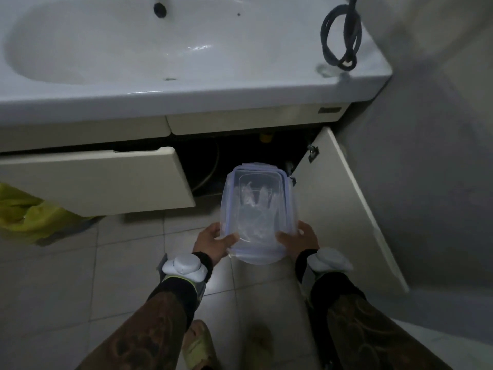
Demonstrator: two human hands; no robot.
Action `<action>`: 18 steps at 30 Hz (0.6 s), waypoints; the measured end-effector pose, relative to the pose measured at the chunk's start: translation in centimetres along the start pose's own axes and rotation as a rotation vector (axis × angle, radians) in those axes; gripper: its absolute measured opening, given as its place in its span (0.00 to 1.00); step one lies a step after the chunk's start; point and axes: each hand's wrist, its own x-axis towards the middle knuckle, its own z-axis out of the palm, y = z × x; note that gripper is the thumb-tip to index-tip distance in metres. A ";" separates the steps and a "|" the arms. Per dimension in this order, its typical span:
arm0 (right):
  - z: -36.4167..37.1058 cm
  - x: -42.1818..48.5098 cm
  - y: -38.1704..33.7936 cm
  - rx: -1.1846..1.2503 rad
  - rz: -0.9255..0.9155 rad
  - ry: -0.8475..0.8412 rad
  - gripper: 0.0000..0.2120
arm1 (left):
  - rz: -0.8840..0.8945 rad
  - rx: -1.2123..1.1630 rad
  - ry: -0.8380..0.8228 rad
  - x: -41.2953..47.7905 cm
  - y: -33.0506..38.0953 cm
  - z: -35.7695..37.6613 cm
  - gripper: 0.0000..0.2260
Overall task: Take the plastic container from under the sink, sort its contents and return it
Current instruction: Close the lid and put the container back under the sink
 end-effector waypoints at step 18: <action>3.8 17.7 -2.8 0.028 -0.185 0.007 0.34 | 0.162 -0.016 0.059 17.0 1.5 3.5 0.15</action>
